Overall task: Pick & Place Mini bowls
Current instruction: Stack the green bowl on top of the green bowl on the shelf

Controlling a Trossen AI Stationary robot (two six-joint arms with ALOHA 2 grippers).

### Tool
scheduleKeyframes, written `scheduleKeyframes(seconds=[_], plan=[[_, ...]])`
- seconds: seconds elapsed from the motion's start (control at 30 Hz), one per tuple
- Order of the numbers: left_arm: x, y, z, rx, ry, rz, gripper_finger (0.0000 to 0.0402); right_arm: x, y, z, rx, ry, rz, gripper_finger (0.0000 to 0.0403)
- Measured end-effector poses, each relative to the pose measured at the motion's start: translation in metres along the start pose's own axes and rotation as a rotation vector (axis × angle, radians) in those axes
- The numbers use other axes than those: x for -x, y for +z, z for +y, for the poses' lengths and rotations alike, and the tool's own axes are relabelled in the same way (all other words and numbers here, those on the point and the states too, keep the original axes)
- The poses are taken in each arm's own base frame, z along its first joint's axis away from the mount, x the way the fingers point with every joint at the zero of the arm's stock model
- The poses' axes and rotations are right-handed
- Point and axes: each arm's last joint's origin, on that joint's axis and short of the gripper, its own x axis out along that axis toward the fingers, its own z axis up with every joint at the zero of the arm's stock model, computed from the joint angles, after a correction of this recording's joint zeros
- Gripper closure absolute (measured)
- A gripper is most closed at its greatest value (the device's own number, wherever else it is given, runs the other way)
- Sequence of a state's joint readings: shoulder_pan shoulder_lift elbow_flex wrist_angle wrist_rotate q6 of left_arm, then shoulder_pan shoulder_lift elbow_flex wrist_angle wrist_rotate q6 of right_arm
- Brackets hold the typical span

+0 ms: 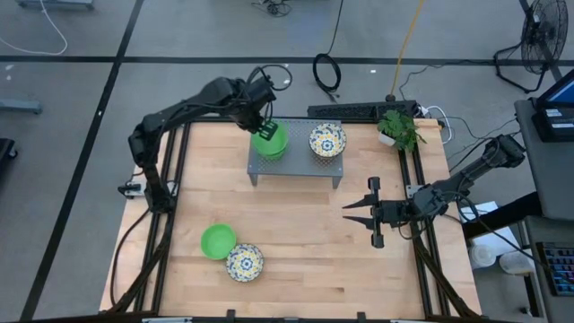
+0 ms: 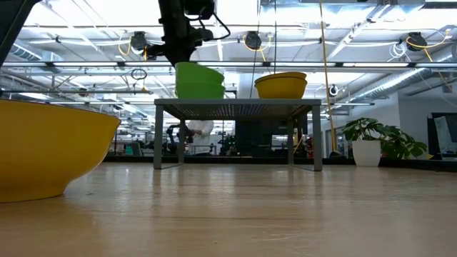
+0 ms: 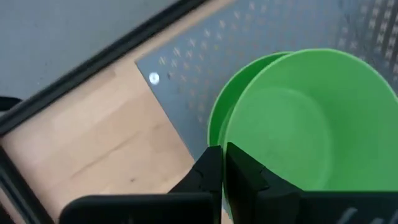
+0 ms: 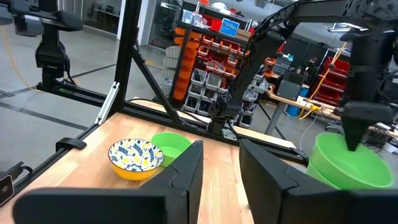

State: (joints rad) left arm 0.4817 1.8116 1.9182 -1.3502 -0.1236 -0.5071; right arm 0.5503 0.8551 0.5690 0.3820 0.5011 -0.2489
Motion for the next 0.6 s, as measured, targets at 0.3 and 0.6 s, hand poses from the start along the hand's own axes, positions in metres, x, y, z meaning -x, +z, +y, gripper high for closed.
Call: scheduleKeyframes(seconds=[0.3, 0.6], plan=[[0.001, -0.006, -0.010, -0.093, -0.002, 0.004, 0.0347, 0.000, 0.000, 0.000, -0.001, 0.000, 0.001, 0.0312], [0.002, -0.006, -0.010, -0.089, 0.048, -0.023, 0.0309, 0.000, -0.001, 0.000, 0.002, 0.001, 0.005, 0.0312]])
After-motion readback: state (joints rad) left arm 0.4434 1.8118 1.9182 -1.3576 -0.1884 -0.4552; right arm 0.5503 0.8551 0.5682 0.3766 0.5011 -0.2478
